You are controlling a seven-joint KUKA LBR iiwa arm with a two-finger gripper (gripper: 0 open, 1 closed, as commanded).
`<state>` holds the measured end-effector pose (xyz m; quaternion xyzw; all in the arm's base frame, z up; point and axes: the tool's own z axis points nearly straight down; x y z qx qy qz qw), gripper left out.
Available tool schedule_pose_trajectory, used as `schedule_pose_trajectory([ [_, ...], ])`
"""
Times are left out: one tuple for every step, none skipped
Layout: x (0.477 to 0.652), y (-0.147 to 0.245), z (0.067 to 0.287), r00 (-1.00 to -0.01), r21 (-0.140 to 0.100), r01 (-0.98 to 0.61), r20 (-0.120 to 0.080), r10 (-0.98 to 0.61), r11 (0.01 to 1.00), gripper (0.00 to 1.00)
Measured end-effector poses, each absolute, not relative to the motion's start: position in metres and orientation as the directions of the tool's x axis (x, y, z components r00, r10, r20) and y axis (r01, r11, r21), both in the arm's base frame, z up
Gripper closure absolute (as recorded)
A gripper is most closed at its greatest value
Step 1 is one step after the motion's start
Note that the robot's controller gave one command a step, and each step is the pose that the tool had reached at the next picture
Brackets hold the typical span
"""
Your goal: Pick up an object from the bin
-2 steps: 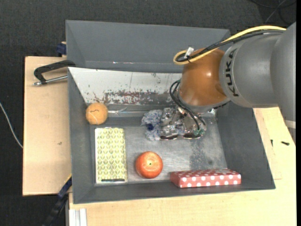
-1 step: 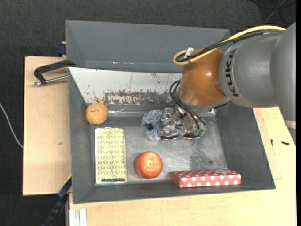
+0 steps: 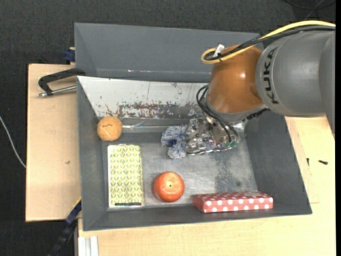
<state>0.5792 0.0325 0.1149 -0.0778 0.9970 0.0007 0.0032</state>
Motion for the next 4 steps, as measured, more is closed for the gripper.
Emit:
schedule_pose_trajectory([
  [0.586, 0.031, 0.135, -0.985, 0.000, -0.173, -0.009, -0.173, 0.985, 1.00],
  [0.582, 0.033, 0.173, -0.986, 0.001, -0.169, -0.001, -0.169, 0.986, 1.00],
  [0.586, 0.028, 0.186, -0.988, 0.001, -0.155, -0.001, -0.155, 0.988, 1.00],
  [0.587, 0.027, 0.177, -0.989, 0.001, -0.151, -0.001, -0.151, 0.989, 1.00],
])
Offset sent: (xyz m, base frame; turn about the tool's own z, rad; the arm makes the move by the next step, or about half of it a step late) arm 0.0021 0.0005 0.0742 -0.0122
